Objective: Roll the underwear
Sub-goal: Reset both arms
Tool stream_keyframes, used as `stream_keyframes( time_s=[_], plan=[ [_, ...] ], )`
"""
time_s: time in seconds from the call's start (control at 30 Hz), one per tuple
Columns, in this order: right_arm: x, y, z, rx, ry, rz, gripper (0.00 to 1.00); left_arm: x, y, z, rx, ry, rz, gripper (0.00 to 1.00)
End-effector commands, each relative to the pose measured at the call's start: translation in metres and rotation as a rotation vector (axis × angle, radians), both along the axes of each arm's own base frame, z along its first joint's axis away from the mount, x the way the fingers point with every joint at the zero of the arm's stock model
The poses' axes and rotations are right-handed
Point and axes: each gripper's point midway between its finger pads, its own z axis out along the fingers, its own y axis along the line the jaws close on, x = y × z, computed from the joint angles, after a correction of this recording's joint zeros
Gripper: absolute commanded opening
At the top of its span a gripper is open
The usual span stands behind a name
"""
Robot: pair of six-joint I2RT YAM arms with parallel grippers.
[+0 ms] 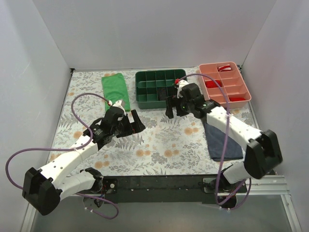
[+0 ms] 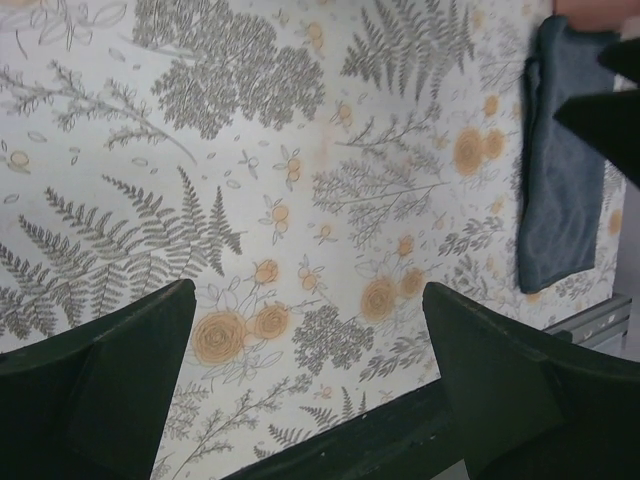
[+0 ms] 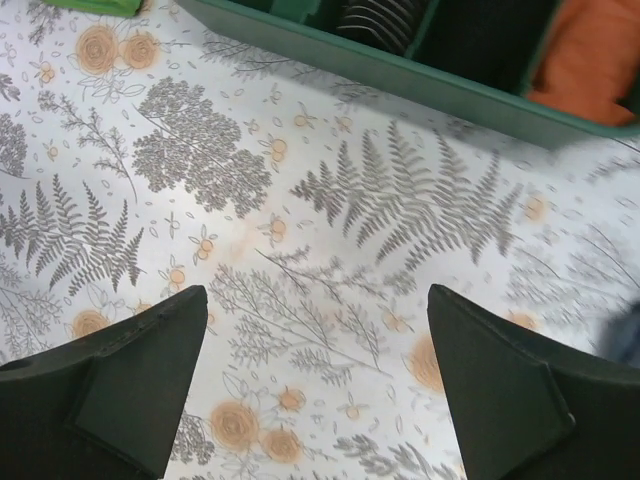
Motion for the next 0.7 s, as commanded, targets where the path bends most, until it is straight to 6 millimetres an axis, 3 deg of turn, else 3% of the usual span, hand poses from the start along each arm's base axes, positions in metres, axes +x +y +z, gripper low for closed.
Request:
stream_keyframes(
  time_s=[0.0,0.03,0.07,0.1,0.13,0.17,0.27,0.43,0.57,0.67],
  plan=[
    [-0.012,-0.049,0.021,-0.068,-0.113,-0.149,0.99,0.024,0.0,0.05,-0.038,-0.158,0.038,0.98],
    [-0.02,-0.06,0.012,-0.092,-0.1,-0.175,0.99,0.026,-0.001,0.053,-0.041,-0.166,0.038,0.98],
    [-0.025,-0.073,0.025,-0.079,-0.14,-0.231,0.99,0.028,-0.002,0.056,-0.039,-0.171,0.039,0.98],
    [-0.029,-0.082,0.026,-0.081,-0.149,-0.265,0.99,0.03,-0.004,0.065,-0.046,-0.185,0.036,0.98],
    [-0.039,-0.095,0.013,-0.109,-0.132,-0.298,0.99,0.031,-0.004,0.066,-0.044,-0.185,0.037,0.98],
    [-0.043,-0.111,0.025,-0.099,-0.186,-0.364,0.98,0.033,-0.005,0.071,-0.046,-0.198,0.033,0.98],
    [-0.061,-0.141,0.02,-0.07,-0.224,-0.497,0.99,0.037,-0.005,0.084,-0.06,-0.23,0.044,0.98],
    [-0.084,-0.174,0.011,-0.057,-0.283,-0.595,0.98,0.049,-0.004,0.102,-0.055,-0.295,0.069,0.98],
    [-0.097,-0.202,0.003,-0.076,-0.308,-0.709,0.99,0.058,-0.007,0.104,-0.038,-0.315,0.06,0.98],
    [-0.1,-0.208,-0.002,-0.039,-0.325,-0.76,0.98,0.063,-0.005,0.103,-0.02,-0.303,0.087,0.98]
  ],
)
